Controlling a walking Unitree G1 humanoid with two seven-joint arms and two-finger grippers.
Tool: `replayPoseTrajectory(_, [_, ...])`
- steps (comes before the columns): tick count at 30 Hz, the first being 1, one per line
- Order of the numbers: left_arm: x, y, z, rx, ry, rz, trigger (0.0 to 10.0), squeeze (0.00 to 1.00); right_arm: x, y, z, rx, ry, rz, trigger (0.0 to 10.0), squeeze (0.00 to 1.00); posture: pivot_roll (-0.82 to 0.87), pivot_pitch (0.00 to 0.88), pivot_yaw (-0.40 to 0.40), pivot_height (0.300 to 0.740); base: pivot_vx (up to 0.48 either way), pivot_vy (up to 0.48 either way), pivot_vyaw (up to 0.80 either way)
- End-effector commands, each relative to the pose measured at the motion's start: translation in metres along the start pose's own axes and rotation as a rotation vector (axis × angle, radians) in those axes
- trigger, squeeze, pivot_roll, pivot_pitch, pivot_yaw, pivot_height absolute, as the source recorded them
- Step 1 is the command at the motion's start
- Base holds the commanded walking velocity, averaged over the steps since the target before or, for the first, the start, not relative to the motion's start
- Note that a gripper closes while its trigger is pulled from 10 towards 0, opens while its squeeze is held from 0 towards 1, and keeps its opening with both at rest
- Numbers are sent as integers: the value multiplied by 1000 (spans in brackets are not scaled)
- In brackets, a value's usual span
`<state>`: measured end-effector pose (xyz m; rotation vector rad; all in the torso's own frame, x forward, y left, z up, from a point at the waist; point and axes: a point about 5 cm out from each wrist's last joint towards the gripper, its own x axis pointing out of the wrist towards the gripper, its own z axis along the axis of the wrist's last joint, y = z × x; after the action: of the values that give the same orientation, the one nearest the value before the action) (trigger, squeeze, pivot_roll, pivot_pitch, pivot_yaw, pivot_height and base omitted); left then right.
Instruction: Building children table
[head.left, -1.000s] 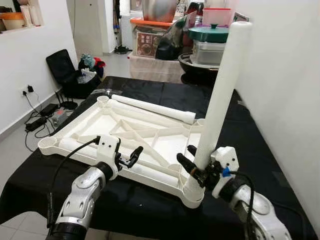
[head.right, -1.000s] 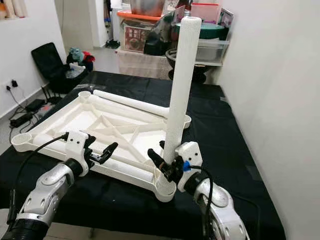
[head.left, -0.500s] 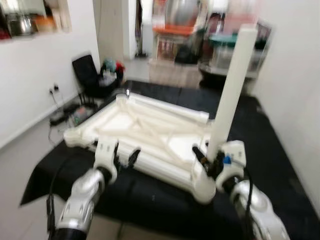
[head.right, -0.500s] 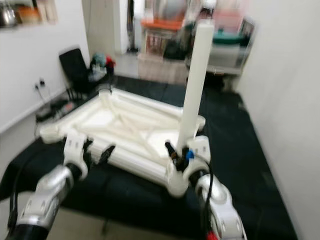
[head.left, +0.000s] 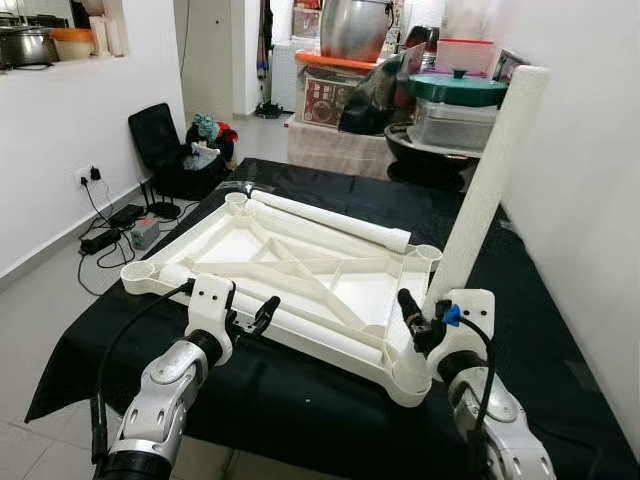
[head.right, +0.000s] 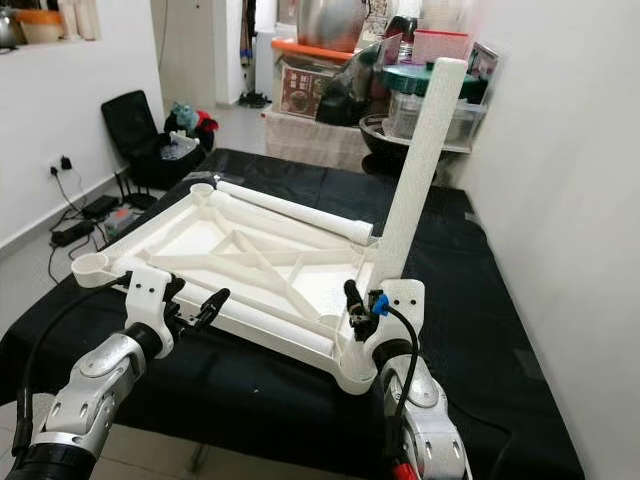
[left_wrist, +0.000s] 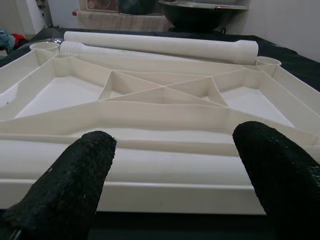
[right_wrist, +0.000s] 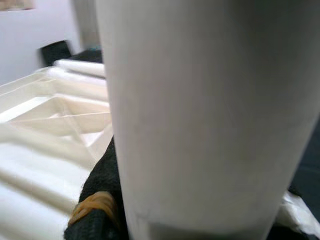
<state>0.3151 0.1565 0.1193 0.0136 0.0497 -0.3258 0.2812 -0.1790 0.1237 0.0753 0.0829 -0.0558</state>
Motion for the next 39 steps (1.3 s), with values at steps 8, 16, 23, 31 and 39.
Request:
replayPoseTrajectory(8, [3, 0, -1, -7, 7, 13, 10000, 0, -14, -39, -52, 8, 258, -314, 0, 0, 26, 0, -79, 740, 0, 0, 0])
replayPoseTrajectory(16, [3, 3, -3, -3, 14, 45, 10000, 0, -17, -54, -46, -21, 190, -509, 0, 0, 26, 0, -81, 740, 0, 0, 0])
replayPoseTrajectory(23, [4, 7, -3, 1, 16, 80, 10000, 0, -17, -62, -43, -40, 167, -608, 0, 0, 27, 0, -83, 740, 0, 0, 0])
replayPoseTrajectory(31, [4, 9, -4, 0, 25, 100, 10000, 0, -18, -63, -46, -39, 177, -647, 0, 0, 30, 0, -85, 740, 0, 0, 0])
replayPoseTrajectory(39, [5, 10, -6, 3, 33, 109, 10000, 0, -13, -55, -51, -5, 201, -586, 0, 0, 28, 0, -82, 740, 0, 0, 0])
